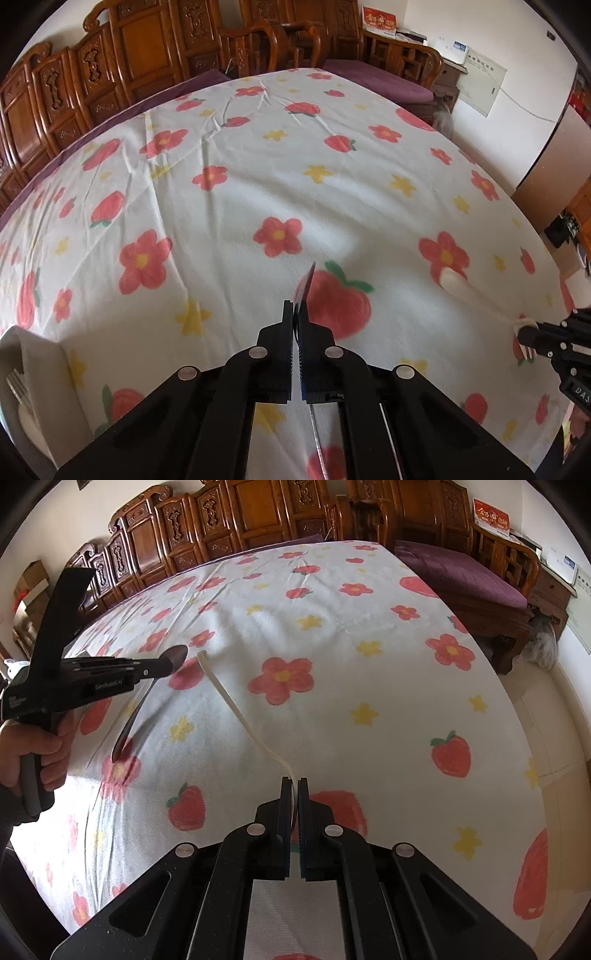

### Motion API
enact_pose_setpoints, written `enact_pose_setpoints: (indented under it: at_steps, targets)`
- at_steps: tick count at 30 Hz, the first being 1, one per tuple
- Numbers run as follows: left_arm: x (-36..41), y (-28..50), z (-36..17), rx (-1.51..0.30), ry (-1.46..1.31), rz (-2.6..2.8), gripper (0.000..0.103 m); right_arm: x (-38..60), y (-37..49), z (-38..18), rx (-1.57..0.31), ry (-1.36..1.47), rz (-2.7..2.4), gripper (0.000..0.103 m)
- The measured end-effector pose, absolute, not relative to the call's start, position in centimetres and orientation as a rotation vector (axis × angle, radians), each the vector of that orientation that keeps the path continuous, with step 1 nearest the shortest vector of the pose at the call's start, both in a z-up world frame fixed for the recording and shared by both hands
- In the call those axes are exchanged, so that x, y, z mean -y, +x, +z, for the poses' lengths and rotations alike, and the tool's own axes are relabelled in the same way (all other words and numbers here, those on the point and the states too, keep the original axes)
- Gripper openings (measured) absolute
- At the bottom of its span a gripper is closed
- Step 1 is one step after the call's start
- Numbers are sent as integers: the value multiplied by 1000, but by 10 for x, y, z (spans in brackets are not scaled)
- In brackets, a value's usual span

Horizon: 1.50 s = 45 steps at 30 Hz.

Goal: Organize utensils
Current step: 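Grasp the metal spoon on the cloth with the left gripper while the right gripper holds the white fork, then carry the metal spoon into the tray with the left gripper while the right gripper carries the white fork there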

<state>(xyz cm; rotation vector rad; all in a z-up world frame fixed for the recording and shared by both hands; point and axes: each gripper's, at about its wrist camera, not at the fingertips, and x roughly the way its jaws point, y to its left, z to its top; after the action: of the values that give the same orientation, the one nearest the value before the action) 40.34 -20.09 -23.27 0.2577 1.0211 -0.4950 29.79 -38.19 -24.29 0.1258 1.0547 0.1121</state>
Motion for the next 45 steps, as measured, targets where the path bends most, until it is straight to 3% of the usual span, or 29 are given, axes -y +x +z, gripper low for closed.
enact_pose_setpoints:
  at_steps: [25,45]
  targets:
    - [88,344,-130,-862,229,-315,2,278,295,-172,-937,43,220,4]
    - [-10,352,-138,-869,159,-171,2,186,306,-155,-929,-2,314,4]
